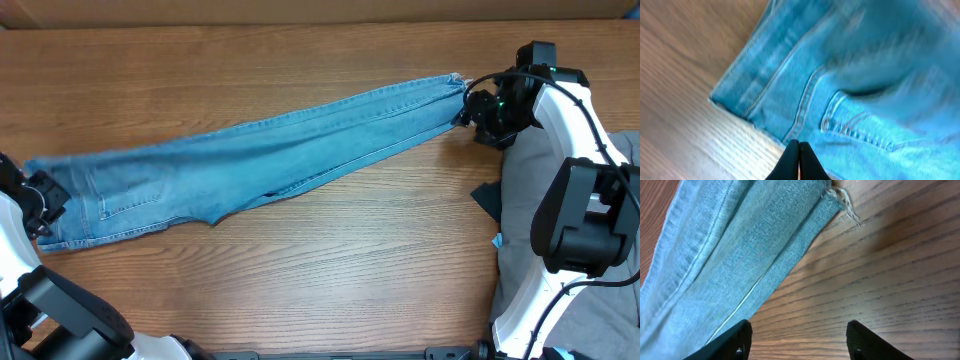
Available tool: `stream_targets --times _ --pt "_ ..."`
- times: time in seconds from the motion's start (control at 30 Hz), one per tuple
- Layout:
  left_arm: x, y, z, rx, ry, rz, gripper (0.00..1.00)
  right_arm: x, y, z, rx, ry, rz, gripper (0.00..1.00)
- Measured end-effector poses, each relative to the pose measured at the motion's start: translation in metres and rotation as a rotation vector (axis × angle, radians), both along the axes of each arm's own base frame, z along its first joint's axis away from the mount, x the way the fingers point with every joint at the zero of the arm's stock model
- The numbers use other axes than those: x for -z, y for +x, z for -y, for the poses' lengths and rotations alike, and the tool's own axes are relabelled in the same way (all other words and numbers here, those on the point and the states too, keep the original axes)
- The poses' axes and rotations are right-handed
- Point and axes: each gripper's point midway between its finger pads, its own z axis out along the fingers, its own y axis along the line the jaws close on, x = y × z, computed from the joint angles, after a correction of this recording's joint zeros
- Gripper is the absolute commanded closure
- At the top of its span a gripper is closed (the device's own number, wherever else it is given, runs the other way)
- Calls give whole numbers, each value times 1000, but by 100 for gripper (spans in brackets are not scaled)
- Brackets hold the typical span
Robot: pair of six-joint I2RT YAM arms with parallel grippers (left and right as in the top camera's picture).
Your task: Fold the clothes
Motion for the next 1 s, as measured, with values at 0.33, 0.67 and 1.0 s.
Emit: stream_targets --times 0.33,0.67,1.0 --pt "-61 -5 -14 -86 150 91 46 1 -3 0 -1 2 -13 33" --pt "-33 30 -22 -3 98 151 23 -1 7 1 -3 -5 31 33" --pt "-39 48 -71 2 126 354 11 -1 5 -1 -3 -3 21 32"
